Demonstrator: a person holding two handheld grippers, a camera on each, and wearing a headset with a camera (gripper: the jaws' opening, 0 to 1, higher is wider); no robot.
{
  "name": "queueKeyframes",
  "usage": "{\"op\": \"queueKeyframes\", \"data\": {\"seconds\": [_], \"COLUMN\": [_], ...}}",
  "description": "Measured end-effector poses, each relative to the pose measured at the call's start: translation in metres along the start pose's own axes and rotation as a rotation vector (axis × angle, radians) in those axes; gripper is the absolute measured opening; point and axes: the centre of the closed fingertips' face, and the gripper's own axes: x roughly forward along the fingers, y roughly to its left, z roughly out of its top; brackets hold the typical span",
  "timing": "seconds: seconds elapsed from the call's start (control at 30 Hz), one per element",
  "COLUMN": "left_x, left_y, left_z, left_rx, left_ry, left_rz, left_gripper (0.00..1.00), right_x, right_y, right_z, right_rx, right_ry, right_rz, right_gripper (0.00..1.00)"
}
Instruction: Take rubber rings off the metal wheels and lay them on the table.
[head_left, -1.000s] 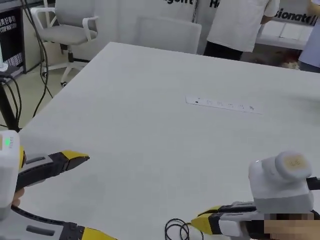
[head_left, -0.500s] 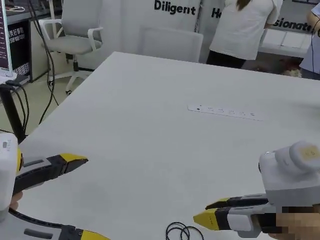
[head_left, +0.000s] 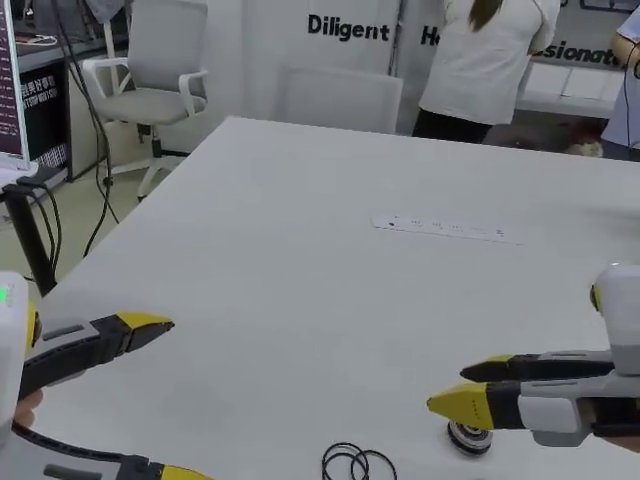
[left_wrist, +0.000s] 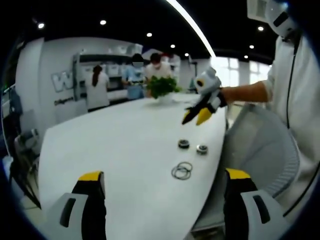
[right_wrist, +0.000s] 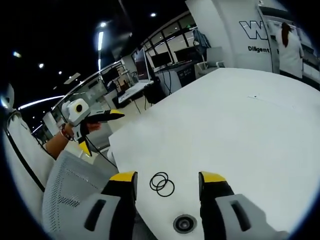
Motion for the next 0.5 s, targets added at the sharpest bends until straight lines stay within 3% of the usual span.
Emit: {"op": "queueKeyframes", "data": {"seconds": [0.17, 0.3, 0.5], "left_x": [0.002, 0.003, 0.006], "left_y": [-0.007, -0.012, -0.023], "left_z": [0.007, 0.013, 0.024], "left_rx": [0.007, 0.01, 0.006], "left_ry": [0.004, 0.003, -0.001], "left_rz": [0.004, 0.006, 0.006], "left_gripper": [1.0, 1.0, 1.0], "right_x": [-0.017, -0.034, -0.06], "right_y": [-0.003, -0.005, -0.01], "right_z": [0.009, 0.016, 0.025], "right_rx": [-0.029, -0.096, -0.115], "right_ry": [-0.021, -0.023, -0.057], "right_rz": [-0.011, -0.03, -0.04], "right_gripper": [0.49, 0.52, 0.54]}}
